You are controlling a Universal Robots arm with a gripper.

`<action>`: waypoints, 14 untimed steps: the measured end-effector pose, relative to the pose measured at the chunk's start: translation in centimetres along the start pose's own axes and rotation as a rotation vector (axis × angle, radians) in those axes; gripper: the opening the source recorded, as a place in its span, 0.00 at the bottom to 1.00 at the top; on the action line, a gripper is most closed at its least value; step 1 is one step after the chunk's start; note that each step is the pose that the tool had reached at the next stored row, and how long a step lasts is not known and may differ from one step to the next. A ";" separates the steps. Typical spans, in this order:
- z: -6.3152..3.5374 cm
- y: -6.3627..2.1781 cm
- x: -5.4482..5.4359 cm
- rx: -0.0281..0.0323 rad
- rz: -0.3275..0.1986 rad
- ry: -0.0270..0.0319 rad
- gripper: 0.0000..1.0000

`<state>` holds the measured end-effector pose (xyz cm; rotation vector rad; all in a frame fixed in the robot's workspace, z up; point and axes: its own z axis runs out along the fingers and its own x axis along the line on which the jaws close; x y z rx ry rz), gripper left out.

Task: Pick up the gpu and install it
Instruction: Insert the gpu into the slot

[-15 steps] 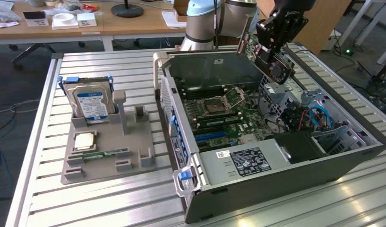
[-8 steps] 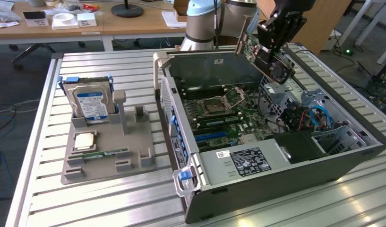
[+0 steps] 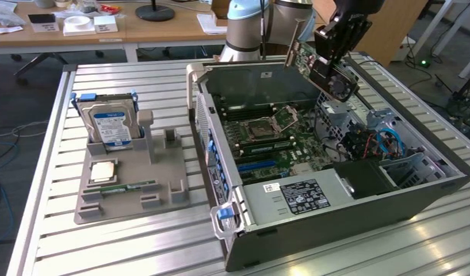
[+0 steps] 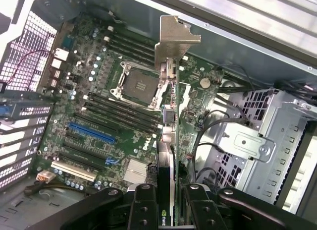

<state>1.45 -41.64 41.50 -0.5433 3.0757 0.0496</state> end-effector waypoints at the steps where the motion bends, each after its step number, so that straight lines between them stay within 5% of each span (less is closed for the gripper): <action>1: 0.00 0.00 0.0 -0.0001 -0.007 0.0003 0.26; 14: 0.01 0.00 0.0 -0.0020 -0.117 0.0036 0.26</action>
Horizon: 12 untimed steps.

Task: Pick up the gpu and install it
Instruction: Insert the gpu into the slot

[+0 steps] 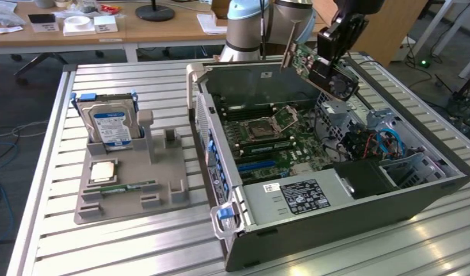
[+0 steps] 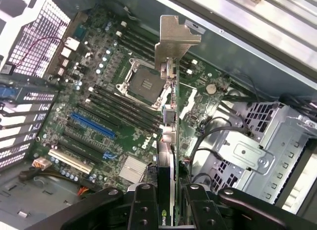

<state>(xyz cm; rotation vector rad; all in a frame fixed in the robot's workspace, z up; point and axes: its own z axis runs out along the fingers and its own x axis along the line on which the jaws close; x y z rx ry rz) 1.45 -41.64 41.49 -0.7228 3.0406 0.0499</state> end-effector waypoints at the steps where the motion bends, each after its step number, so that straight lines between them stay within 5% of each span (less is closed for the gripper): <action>1: 0.00 0.00 0.0 -0.0002 -0.008 0.0002 0.26; 12: 0.01 0.00 0.0 -0.0022 -0.099 0.0027 0.26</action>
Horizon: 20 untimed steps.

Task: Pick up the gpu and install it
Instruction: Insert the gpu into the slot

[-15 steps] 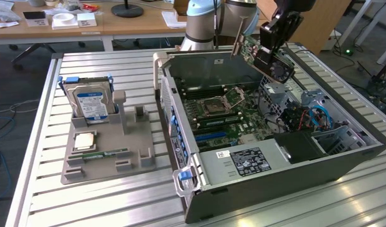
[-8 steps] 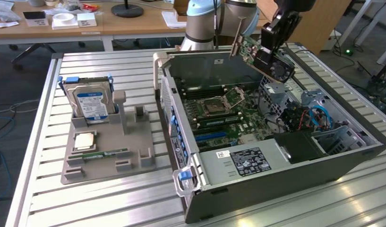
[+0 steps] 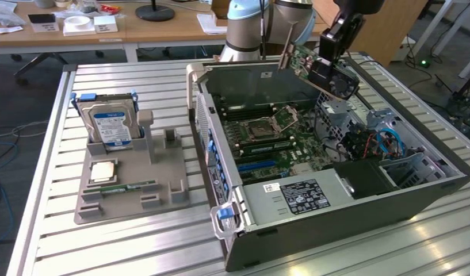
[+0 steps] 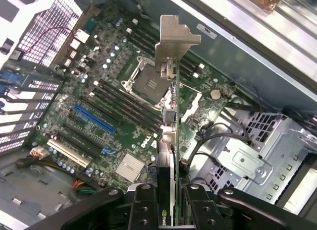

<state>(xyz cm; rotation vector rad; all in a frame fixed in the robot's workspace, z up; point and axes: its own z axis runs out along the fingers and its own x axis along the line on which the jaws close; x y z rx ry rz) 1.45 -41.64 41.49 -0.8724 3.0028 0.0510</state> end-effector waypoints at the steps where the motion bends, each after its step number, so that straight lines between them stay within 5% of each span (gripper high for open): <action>1: 0.00 0.00 0.0 -0.0002 -0.010 0.0002 0.26; 20: 0.00 0.00 0.0 -0.0030 -0.164 0.0050 0.26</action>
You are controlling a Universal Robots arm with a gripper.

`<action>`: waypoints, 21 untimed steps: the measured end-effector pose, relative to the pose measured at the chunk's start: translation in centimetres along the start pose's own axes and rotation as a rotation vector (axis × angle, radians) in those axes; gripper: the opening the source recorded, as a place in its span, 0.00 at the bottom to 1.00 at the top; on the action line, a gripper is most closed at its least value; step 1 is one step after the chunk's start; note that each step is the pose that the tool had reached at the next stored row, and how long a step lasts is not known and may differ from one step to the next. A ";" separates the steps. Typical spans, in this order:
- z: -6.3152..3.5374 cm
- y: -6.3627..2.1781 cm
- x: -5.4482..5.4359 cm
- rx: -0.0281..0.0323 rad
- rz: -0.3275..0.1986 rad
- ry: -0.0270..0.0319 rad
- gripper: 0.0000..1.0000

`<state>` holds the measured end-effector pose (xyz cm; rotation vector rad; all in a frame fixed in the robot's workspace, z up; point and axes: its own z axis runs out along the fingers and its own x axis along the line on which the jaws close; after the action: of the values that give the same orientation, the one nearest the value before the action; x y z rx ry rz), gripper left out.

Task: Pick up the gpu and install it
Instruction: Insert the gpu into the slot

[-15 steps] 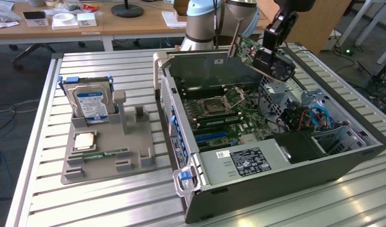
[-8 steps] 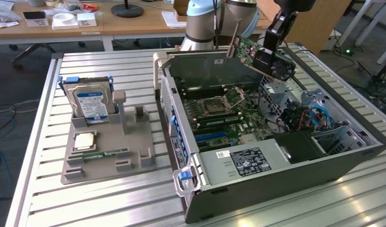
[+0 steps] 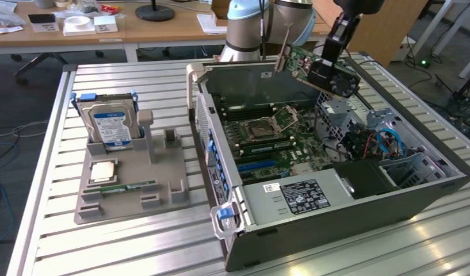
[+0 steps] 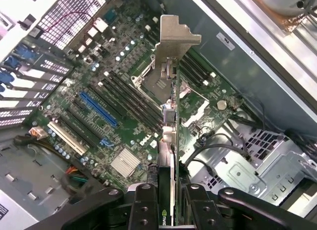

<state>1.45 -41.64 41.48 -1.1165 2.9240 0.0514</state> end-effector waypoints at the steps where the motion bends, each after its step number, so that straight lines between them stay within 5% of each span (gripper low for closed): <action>1: 0.00 0.00 0.0 0.0001 -0.007 0.0003 0.26; 11: 0.01 0.00 0.0 -0.0010 -0.088 0.0032 0.26; 21: 0.02 0.00 0.0 -0.0020 -0.226 0.0088 0.26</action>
<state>1.45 -41.64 41.46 -1.4416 2.7842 0.0471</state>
